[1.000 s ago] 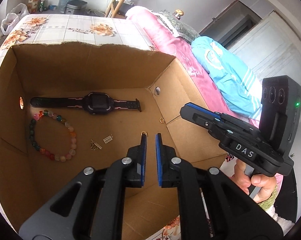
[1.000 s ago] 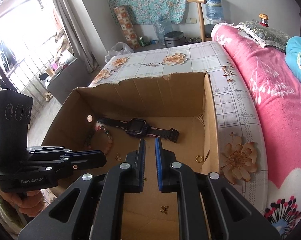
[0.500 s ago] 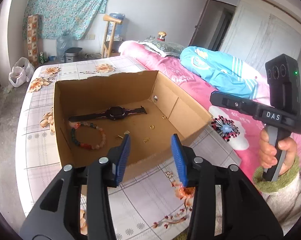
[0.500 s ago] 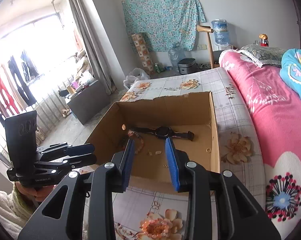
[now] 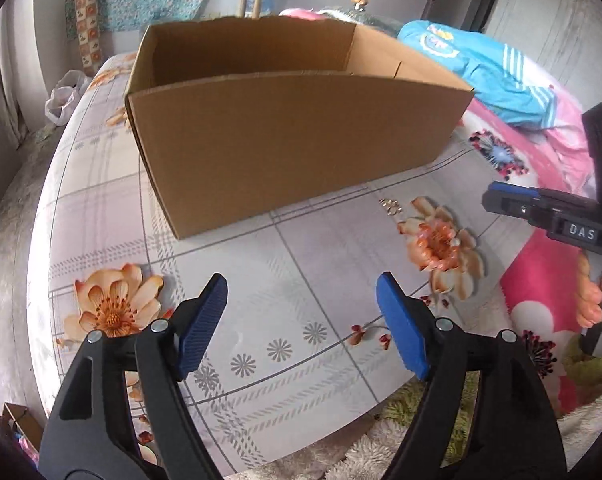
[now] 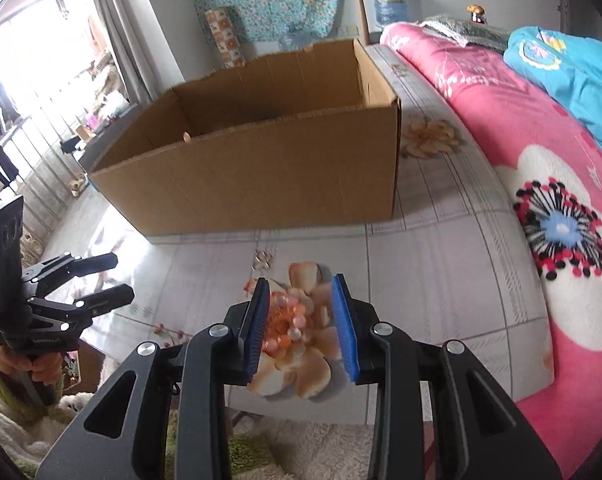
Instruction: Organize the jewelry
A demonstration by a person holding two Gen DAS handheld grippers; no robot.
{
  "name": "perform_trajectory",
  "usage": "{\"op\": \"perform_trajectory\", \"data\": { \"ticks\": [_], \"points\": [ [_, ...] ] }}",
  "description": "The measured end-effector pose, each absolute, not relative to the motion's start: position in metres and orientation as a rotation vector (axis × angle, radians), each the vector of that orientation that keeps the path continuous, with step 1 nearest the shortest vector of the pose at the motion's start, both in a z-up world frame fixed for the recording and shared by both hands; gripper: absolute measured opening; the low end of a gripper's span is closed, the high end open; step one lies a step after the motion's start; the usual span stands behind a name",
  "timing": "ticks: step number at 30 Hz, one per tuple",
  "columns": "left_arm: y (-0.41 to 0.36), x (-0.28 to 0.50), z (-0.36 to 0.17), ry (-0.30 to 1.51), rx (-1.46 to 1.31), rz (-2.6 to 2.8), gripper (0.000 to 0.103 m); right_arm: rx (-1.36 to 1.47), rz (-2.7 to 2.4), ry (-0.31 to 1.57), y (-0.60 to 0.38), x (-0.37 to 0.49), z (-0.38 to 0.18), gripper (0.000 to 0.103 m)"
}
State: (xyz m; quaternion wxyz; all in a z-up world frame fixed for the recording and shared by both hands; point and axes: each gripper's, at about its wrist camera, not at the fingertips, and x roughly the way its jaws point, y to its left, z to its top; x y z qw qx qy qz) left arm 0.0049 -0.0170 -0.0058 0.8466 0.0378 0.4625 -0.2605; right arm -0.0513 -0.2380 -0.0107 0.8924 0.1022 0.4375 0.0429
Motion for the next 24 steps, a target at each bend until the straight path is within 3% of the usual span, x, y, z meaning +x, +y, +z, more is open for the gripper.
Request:
{"op": "perform_trajectory", "data": {
  "ticks": [9,17,24],
  "points": [
    [-0.017,0.011,-0.028,1.027,0.157,-0.43,0.08,0.118,0.015,1.01,-0.224,-0.044,-0.042,0.031],
    [0.004,0.012,-0.024,1.011,0.114,-0.397,0.08,0.187,0.105,1.031,-0.206,-0.041,-0.051,0.012],
    [0.031,0.013,-0.019,0.982,0.083,-0.347,0.08,0.297,0.222,1.03,-0.182,-0.022,-0.056,0.01]
  ]
}}
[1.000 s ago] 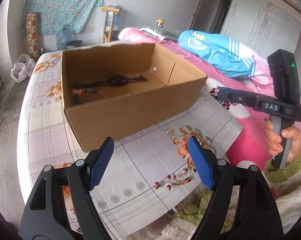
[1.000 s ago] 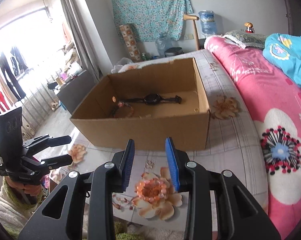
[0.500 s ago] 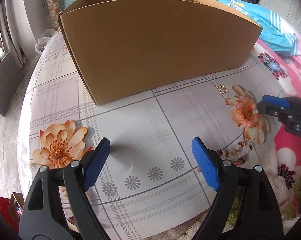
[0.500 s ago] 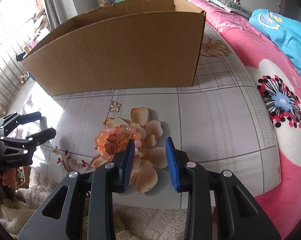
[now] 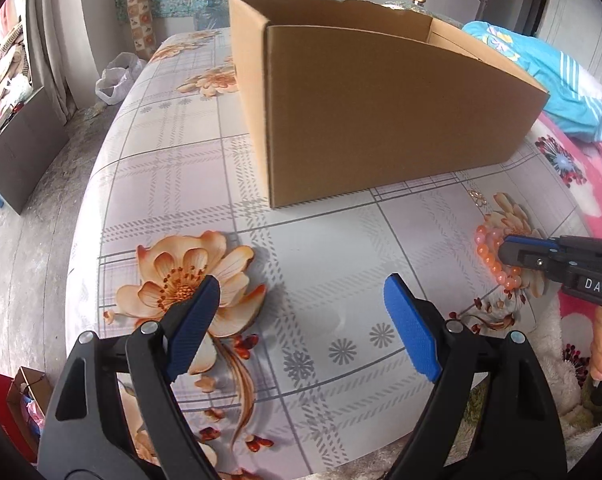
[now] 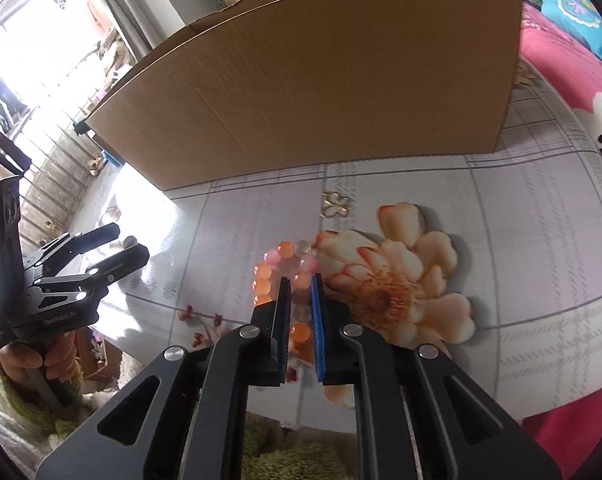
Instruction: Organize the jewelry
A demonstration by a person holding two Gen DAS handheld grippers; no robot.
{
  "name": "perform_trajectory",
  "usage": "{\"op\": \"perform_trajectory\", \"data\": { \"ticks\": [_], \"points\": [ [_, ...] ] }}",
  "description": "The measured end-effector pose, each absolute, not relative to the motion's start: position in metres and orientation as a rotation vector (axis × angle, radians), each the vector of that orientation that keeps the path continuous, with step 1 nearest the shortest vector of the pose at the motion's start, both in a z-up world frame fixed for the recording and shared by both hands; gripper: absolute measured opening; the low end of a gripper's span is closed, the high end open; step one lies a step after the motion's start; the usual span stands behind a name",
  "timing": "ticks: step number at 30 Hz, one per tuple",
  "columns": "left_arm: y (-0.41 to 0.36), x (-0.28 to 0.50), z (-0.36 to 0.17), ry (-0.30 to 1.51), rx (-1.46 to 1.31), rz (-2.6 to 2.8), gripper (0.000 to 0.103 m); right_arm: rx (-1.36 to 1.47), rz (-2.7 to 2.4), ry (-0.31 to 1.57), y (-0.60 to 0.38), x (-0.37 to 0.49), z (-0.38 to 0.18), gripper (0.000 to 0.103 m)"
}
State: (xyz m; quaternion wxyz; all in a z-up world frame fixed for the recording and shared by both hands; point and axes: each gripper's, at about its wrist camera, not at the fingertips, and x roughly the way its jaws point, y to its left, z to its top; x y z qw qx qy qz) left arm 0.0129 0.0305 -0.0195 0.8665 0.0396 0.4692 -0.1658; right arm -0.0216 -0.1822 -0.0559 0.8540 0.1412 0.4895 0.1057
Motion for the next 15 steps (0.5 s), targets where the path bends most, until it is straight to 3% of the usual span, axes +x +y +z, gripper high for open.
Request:
{"op": "perform_trajectory", "data": {
  "ticks": [10,15],
  "points": [
    [0.05,0.012,-0.014,0.971,0.069,-0.302,0.081,0.231,0.368,0.99,-0.119,0.023,-0.059,0.01],
    [0.039,0.006,-0.016,0.961,0.085,-0.325,0.081,0.285,0.332,0.939,-0.15,0.015,-0.042,0.011]
  ]
}}
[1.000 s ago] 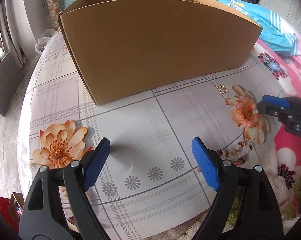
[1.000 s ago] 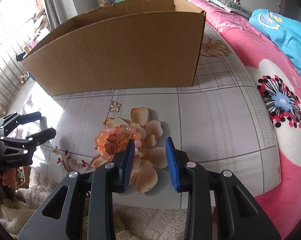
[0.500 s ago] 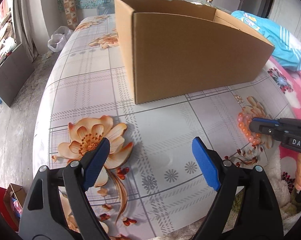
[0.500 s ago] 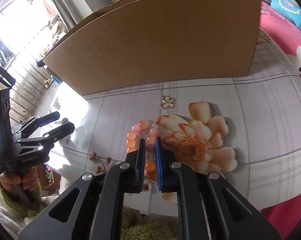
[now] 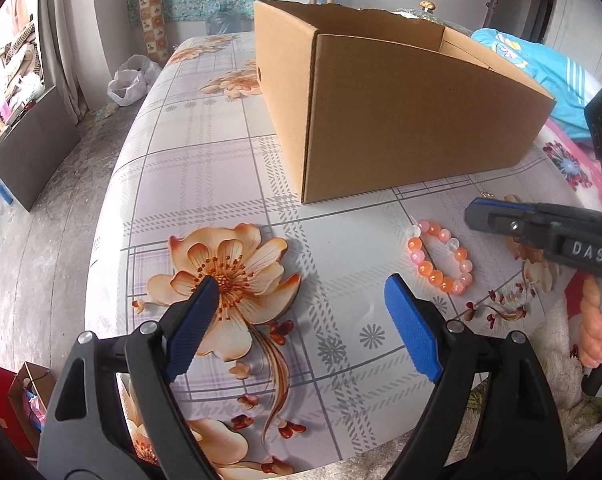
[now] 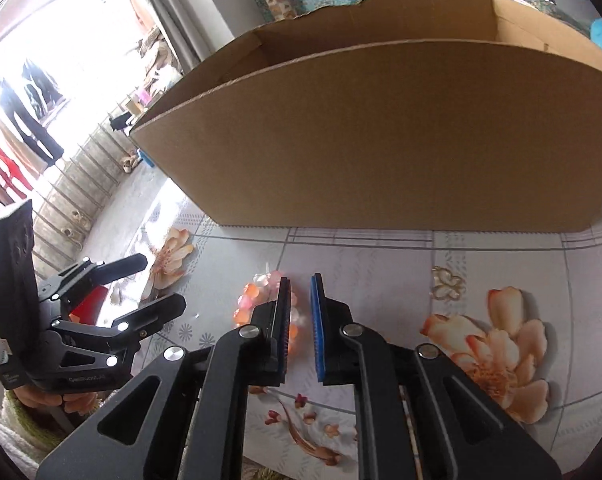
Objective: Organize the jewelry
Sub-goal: 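Move the left tool over the bracelet while the right tool withdraws toward the gold charms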
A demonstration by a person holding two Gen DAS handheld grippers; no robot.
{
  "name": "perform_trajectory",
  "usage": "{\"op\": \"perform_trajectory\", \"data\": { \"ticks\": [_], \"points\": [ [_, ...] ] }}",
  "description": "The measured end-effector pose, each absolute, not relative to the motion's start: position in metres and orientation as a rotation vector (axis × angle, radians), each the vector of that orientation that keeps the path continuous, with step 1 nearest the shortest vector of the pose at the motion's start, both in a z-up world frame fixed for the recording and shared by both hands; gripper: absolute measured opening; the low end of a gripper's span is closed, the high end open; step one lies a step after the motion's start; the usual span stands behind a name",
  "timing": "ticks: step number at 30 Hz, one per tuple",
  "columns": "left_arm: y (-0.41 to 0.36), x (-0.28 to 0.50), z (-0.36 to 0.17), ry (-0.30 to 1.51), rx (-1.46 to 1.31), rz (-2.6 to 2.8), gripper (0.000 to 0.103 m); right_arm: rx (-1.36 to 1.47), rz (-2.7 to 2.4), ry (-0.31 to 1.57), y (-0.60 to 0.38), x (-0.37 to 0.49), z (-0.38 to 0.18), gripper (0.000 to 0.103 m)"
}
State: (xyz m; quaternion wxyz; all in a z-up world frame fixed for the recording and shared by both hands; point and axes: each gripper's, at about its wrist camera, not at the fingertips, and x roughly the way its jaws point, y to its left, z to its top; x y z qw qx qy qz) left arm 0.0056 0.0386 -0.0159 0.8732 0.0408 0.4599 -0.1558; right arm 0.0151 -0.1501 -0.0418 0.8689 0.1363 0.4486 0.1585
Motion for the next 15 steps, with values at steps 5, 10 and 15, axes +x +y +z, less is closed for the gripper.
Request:
{"op": "perform_trajectory", "data": {
  "ticks": [5,10,15],
  "points": [
    [0.02,0.006,-0.014,0.948,0.095,-0.376,0.081,0.318,0.161,0.944,-0.203,-0.002,-0.037,0.026],
    [0.0,0.006,-0.018,0.95,0.149,-0.395,0.084,0.247,-0.031,0.987,-0.225,-0.013,-0.049,0.038],
    [-0.011,0.004,-0.031,0.973,0.212,-0.378,0.085,0.139,-0.083,0.974,-0.226,-0.015,-0.052,0.057]
  ]
}}
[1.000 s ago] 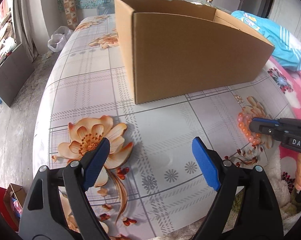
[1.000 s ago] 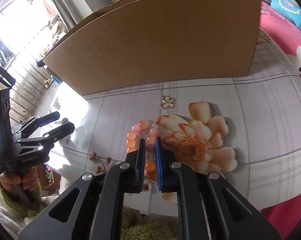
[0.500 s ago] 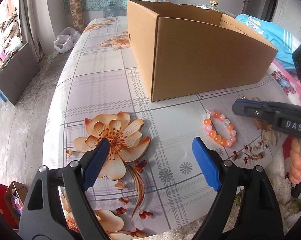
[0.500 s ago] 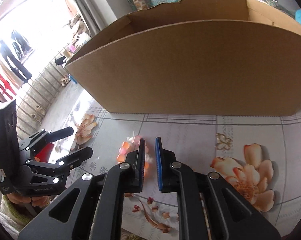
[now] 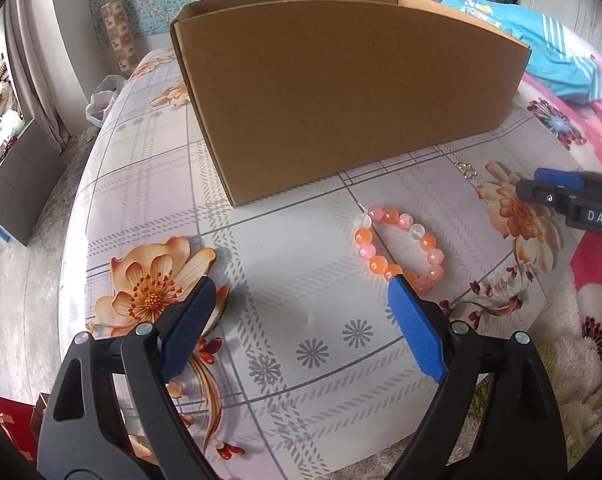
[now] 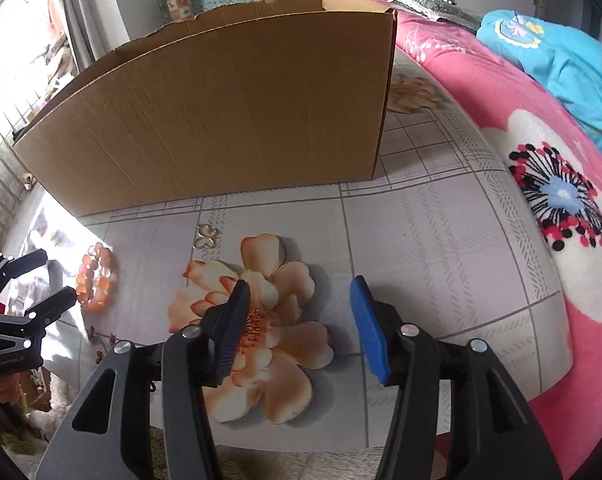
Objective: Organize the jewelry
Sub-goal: 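Move the left tool over the bracelet while the right tool withdraws toward the gold charms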
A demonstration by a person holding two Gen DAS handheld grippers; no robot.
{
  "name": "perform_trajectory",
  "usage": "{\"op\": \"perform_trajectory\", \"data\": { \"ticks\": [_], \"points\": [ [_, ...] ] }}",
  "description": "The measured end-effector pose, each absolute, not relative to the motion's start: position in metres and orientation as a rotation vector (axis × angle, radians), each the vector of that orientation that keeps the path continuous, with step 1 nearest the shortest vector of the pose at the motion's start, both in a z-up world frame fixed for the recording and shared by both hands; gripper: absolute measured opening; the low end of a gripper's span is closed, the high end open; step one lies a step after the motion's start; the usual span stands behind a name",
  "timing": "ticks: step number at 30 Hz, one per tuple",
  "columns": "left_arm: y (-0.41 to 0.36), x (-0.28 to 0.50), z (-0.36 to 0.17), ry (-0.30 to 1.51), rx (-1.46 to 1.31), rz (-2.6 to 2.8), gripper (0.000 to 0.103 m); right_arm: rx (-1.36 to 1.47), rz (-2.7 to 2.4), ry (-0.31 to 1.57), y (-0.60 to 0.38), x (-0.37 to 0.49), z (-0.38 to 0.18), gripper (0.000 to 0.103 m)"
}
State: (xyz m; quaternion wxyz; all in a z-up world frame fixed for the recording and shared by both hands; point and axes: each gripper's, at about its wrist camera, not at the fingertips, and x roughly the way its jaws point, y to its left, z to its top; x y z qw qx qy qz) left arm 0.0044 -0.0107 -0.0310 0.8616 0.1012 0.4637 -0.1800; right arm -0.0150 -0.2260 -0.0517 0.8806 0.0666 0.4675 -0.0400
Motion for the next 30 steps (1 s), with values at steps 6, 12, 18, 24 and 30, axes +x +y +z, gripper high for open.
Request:
{"op": "perform_trajectory", "data": {
  "ticks": [6,12,18,24,30],
  "points": [
    [-0.009,0.002,-0.034,0.953,0.197,-0.366,0.092,0.049,-0.108,1.003,-0.216,-0.006,-0.06,0.086],
    [-0.006,0.003,-0.036,0.952,0.192,-0.36,0.095,0.056,-0.111,1.032,-0.228,-0.017,-0.058,0.097],
    [-0.005,0.002,-0.036,0.951,0.183,-0.356,0.095,0.063,-0.095,1.053,-0.234,-0.014,-0.059,0.097],
    [-0.005,0.003,-0.035,0.959,0.179,-0.353,0.095,0.069,-0.085,1.049,-0.241,-0.011,-0.061,0.097],
    [-0.006,0.005,-0.033,0.983,0.178,-0.331,0.095,0.07,-0.082,1.05,-0.241,-0.013,-0.063,0.097]
  ]
}}
